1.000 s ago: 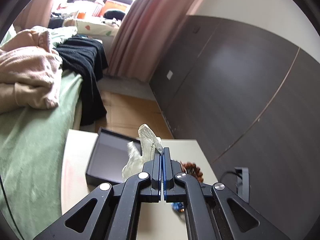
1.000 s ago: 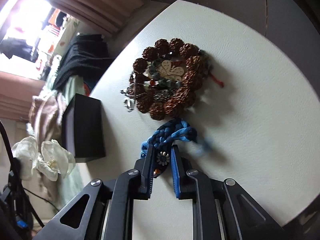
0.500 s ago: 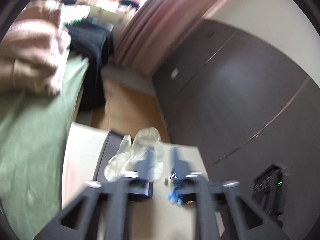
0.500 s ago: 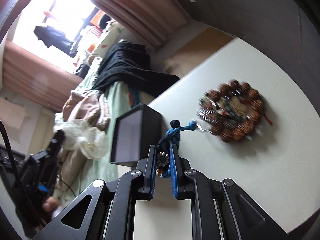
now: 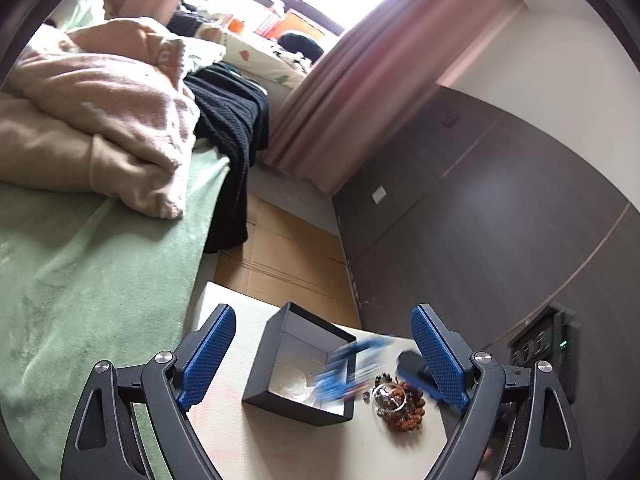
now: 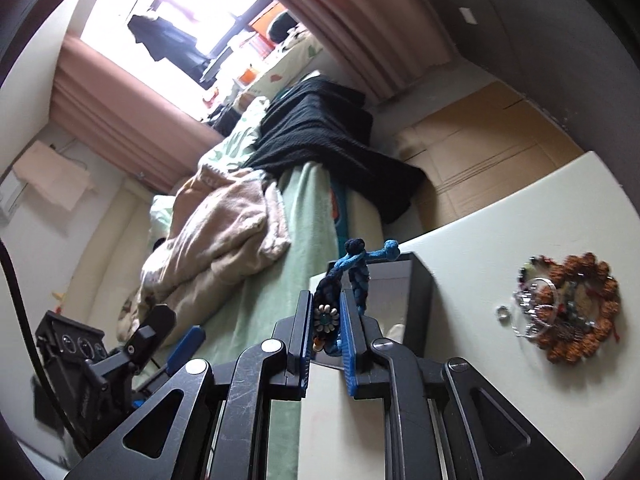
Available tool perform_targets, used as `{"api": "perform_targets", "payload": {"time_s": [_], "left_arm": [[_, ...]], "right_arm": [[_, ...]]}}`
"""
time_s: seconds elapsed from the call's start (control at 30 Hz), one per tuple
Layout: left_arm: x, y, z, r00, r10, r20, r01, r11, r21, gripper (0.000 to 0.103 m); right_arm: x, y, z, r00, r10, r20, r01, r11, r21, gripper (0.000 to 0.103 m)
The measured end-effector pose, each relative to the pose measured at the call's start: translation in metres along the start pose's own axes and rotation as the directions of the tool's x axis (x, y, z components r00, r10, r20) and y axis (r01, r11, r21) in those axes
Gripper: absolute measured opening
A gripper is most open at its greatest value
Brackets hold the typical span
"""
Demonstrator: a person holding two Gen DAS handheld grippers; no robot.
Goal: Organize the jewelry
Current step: 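Carry the blue bracelet into the black box with the right gripper while the left gripper sets the bag aside, then move the open right gripper over the brown rudraksha bead bracelet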
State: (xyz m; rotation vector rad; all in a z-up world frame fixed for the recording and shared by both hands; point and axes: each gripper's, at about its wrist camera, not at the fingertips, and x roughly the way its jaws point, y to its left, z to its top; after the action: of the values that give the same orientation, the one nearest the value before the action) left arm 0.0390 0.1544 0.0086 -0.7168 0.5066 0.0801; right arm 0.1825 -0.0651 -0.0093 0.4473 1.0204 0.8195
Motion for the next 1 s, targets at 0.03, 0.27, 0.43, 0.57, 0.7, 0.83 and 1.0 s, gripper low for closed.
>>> {"api": "perform_targets", "payload": {"time_s": [0.03,0.27,0.43,0.57,0.7,0.83,1.0], "left_arm": [[0.000,0.000,0.000,1.000,0.007,0.001,-0.007,1.000,0.000,0.089],[0.015,-0.022,-0.012,0.999,0.022,-0.026,-0.021,0.997,0.068,0.090],[0.025,-0.047,-0.025,0.998,0.008,-0.064,0.001,0.989,0.149,0.090],[0.036,-0.063,-0.035,0.994,-0.008,-0.105,0.028,0.982,0.184,0.090],[0.050,-0.082,-0.046,0.983,-0.029,-0.181,0.065,0.978,0.198,0.090],[0.068,-0.109,-0.057,0.970,-0.034,-0.242,0.092,0.969,0.231,0.089],[0.089,-0.134,-0.065,0.947,0.019,-0.319,0.075,0.958,0.278,0.089]], "right_arm": [[0.007,-0.001,-0.002,0.999,-0.006,-0.032,0.006,1.000,-0.006,0.046],[-0.020,-0.022,-0.011,0.995,-0.098,0.022,0.097,0.995,0.012,0.087],[-0.056,-0.044,-0.008,0.985,-0.162,0.057,0.159,0.986,0.058,0.088],[-0.080,-0.060,-0.008,0.977,-0.195,0.090,0.187,0.978,0.093,0.088],[-0.094,-0.079,-0.011,0.963,-0.255,0.085,0.242,0.959,0.146,0.088],[-0.106,-0.098,-0.006,0.964,-0.250,0.093,0.226,0.950,0.214,0.088],[-0.118,-0.115,-0.003,0.960,-0.266,0.083,0.239,0.940,0.245,0.088]]}}
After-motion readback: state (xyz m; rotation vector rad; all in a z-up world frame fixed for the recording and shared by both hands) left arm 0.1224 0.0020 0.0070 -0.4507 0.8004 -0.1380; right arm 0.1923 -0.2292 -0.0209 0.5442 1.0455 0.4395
